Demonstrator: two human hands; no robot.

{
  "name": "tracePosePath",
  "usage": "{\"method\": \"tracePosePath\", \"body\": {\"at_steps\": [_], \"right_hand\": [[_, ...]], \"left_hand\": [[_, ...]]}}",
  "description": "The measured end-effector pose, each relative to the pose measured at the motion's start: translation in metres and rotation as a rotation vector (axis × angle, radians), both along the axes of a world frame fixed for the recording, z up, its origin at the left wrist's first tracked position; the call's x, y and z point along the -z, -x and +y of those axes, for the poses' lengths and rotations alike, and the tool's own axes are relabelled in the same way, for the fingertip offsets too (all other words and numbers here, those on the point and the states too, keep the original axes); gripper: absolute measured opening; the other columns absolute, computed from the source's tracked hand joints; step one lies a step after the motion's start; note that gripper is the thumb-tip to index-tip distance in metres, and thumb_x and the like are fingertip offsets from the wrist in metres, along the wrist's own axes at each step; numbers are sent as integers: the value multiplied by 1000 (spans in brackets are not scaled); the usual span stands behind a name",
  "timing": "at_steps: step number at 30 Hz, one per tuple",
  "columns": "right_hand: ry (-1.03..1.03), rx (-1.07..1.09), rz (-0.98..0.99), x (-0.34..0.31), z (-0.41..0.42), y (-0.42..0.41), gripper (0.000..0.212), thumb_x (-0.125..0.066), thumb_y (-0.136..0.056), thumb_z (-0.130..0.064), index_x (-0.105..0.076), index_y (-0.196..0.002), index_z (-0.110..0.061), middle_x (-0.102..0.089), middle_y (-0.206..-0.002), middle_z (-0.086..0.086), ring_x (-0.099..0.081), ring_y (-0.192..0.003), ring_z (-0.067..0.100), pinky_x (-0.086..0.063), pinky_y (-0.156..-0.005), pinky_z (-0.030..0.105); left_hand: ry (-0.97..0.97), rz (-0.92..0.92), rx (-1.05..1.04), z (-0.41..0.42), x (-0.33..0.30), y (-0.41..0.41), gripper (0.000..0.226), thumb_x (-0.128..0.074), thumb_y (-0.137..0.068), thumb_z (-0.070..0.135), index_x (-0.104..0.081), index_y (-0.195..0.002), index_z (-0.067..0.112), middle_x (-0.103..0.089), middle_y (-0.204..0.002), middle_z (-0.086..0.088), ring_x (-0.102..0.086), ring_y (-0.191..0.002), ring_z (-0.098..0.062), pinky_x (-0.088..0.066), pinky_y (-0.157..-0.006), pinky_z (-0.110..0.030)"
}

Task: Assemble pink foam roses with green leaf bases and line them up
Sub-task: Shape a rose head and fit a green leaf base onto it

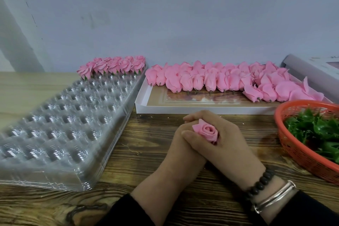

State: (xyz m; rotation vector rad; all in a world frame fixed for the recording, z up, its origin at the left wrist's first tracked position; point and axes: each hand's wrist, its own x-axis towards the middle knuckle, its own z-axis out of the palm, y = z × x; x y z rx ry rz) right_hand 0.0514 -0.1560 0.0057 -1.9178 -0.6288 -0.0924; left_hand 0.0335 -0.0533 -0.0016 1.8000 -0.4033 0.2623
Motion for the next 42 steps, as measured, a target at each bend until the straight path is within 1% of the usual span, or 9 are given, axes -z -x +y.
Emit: {"method": "tracePosePath", "body": {"at_steps": [6, 10, 15, 18, 21, 25, 32, 36, 42], "right_hand": [[90, -87, 50, 4, -9, -8, 66, -60, -53, -70, -47, -114, -48, -64, -95, -20, -58, -94, -5, -48, -85, 21], [-4, -131, 87, 3, -11, -7, 87, -74, -47, -68, -45, -125, -42, -62, -110, -16, -57, -104, -5, -45, -93, 19], [-255, -35, -77, 0, -3, 1, 44, -52, -73, -53, -63, -109, -30, -68, -104, -15, -61, -100, -3, -44, -81, 8], [-164, 20, -144, 1, 3, 5, 34, -48, -76, -53, -63, -103, -39, -66, -100, -19, -59, -98, -4, -44, -82, 10], [-104, 73, -182, 2, 5, 6, 33, -48, -72, -54, -58, -103, -45, -61, -106, -19, -56, -103, -3, -43, -87, 12], [-62, 254, -311, 1, 3, 3, 33, -49, -70, -52, -55, -97, -34, -54, -94, -12, -50, -82, -7, -37, -70, 2], [-137, 155, -93, 4, 6, 2, 10, -55, -73, -30, -57, -82, -28, -61, -74, -4, -59, -69, 16, -51, -64, 33], [-147, 100, -25, 2, -1, -3, 12, -56, -69, -19, -56, -78, -25, -62, -78, 3, -58, -74, 27, -50, -71, 49], [-22, -1, -151, -4, -11, -5, 16, -53, -71, -9, -57, -77, -23, -58, -81, -3, -56, -79, 13, -49, -71, 34]], "left_hand": [[139, -33, 22, 2, 1, -1, 11, -58, -81, -14, -60, -74, -6, -59, -68, -5, -53, -65, -7, -45, -59, -18], [64, -30, -11, 5, 1, -2, 5, -63, -77, 7, -63, -76, 11, -63, -71, 0, -60, -70, -12, -51, -64, -25], [-70, -12, -70, 4, 3, -3, 21, -63, -76, 3, -60, -72, 23, -64, -68, 10, -60, -67, 0, -46, -61, -15], [-150, 7, -108, -2, 3, 0, 17, -56, -84, 2, -66, -92, 13, -68, -86, -2, -64, -83, -2, -54, -75, -25], [-125, 75, -165, -1, 2, 5, 27, -49, -87, -7, -55, -95, 18, -60, -96, 3, -57, -74, 15, -47, -72, -7], [-352, -25, -358, 4, -1, 2, 13, -57, -82, 4, -64, -90, 12, -67, -86, -7, -62, -85, -22, -51, -77, -33], [-545, -146, -408, 10, -3, -3, 13, -51, -89, 25, -62, -94, 20, -64, -88, 1, -57, -82, -17, -46, -71, -32], [-353, 66, -314, 7, 2, -6, 27, -66, -76, 12, -54, -98, 22, -57, -101, -1, -51, -82, -6, -39, -63, -6], [35, 377, -70, 16, -1, -9, 46, -76, -65, -3, -57, -101, 19, -65, -90, -2, -61, -72, -4, -46, -60, -15]]}}
